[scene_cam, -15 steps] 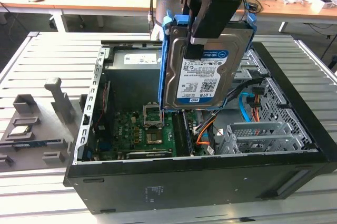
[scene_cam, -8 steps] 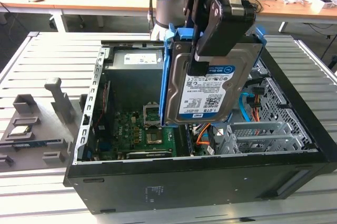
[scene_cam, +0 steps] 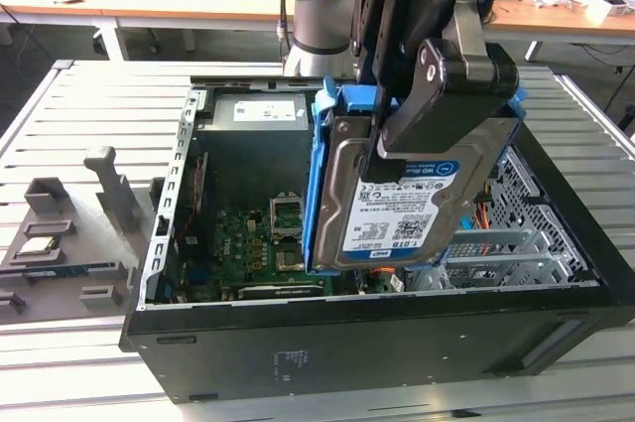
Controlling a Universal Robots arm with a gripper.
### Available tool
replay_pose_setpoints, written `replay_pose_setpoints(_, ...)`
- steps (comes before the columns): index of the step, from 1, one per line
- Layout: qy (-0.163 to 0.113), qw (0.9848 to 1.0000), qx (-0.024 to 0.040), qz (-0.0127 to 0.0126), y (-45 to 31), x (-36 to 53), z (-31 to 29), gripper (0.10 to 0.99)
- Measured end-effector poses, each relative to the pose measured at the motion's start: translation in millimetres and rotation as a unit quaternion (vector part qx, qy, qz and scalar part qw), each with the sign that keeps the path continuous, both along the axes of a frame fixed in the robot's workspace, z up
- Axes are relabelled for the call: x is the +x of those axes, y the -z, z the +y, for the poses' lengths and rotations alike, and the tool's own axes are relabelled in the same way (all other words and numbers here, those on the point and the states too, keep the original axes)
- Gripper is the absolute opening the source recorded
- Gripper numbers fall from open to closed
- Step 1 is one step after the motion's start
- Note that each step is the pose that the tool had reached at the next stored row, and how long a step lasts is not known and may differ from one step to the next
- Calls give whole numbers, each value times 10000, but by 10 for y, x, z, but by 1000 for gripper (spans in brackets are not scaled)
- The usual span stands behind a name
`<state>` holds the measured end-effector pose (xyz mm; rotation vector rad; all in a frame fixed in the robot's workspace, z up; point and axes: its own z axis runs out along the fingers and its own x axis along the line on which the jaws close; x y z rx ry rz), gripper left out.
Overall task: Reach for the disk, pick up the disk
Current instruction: 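Pick up the disk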
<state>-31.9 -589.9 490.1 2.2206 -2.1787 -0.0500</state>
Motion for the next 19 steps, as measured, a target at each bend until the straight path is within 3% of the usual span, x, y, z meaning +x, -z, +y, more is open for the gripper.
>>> replay_pose_setpoints(2, 3, 10000, 1, 0, 3, -1, -51, 369)
replay_pose_setpoints(7, 3, 10000, 0, 0, 2, 20, -47, 369)
replay_pose_setpoints(9, 7, 10000, -3, 1, 3, 79, -34, 369)
replay_pose_setpoints(11, 9, 10000, -15, 4, 8, 213, 14, 369)
replay_pose_setpoints(19, 11, 10000, -39, 5, 15, 459, 130, 369)
